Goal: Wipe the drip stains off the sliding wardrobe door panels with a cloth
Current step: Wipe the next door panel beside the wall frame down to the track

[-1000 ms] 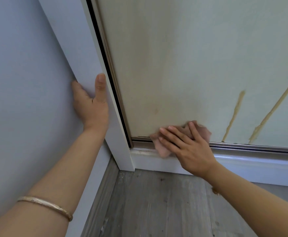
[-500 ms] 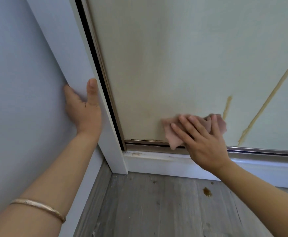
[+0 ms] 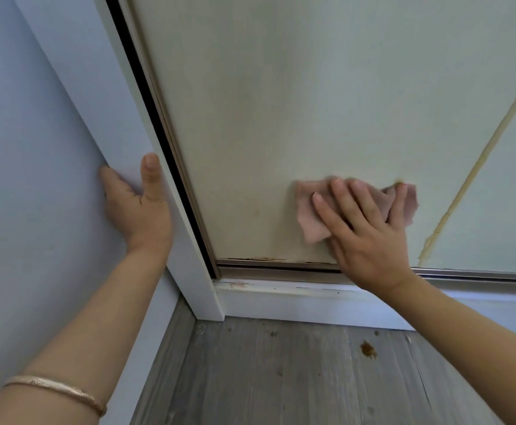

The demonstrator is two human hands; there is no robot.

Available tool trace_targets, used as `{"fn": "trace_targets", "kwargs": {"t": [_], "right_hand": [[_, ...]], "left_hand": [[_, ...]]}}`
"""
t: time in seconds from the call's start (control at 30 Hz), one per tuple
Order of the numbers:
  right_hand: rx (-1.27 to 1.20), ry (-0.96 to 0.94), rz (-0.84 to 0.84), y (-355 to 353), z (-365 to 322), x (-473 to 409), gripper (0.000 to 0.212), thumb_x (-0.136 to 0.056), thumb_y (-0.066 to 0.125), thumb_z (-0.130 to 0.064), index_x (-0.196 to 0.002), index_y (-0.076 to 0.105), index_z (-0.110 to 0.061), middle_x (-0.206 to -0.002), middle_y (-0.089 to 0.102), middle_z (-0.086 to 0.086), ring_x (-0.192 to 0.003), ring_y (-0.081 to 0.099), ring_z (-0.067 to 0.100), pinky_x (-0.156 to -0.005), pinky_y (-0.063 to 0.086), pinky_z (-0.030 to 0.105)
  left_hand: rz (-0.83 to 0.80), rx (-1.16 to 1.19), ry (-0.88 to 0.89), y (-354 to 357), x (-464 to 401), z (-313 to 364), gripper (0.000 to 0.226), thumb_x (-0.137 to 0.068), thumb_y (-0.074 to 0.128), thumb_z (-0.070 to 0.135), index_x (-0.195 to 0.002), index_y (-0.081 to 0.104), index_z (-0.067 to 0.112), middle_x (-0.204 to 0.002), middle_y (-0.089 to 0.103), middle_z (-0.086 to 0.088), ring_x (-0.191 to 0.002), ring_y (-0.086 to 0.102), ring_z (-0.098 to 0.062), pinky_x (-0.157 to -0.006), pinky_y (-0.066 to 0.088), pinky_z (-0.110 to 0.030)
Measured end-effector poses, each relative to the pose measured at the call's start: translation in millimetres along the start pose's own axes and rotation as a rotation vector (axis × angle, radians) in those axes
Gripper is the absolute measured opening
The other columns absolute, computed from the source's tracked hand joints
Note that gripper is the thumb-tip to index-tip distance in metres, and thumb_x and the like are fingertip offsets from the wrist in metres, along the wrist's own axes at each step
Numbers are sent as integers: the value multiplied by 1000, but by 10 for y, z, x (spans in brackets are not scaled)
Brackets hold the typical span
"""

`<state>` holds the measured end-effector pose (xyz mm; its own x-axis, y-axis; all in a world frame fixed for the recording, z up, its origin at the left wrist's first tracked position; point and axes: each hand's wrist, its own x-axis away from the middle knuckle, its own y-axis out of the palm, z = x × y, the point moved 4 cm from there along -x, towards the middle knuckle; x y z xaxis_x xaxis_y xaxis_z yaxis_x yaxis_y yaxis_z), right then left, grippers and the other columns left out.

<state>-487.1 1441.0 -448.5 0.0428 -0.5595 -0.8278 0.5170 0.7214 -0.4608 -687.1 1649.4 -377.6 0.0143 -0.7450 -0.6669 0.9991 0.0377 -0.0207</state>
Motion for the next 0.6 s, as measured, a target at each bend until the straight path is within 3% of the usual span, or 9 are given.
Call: {"fn": "trace_targets", "kwargs": {"t": [0.1,0.27,0.47,0.6], "right_hand": [[9,-16,9,13,18,63,64,-95,43,-29,-153,17,-25,-163,-3,-3,-150,-1,16,-115,-2,59],[58,-203,-215,42,99,711,75,-87,43,-22,-155,11,-23,-163,-3,-3,-150,-1,19,-112,5,58],[1,54,78,-55,109,-127,65,-97,41,-31,-155,13,-25,-163,-4,-4,-149,-2,15,-114,-4,58],[-19,6,27,28,47,99,68,-96,41,-29,-155,9,-24,-163,-6,-4,-149,-3,16,-115,-5,57]], "left_hand": [[-16,-9,-3,4,-4,6,59,-67,34,83,-71,20,26,-65,24,10,-51,36,9,-54,30,-10],[-11,-42,-18,-14,-3,-13,62,-64,31,88,-71,20,27,-64,26,10,-51,37,10,-51,29,-10],[-14,-23,-8,-11,0,-18,61,-65,33,86,-71,21,27,-65,26,10,-52,37,10,-54,30,-10],[-19,-11,-24,-8,1,-30,61,-66,34,86,-71,21,26,-65,26,10,-52,36,8,-55,31,-10]]}}
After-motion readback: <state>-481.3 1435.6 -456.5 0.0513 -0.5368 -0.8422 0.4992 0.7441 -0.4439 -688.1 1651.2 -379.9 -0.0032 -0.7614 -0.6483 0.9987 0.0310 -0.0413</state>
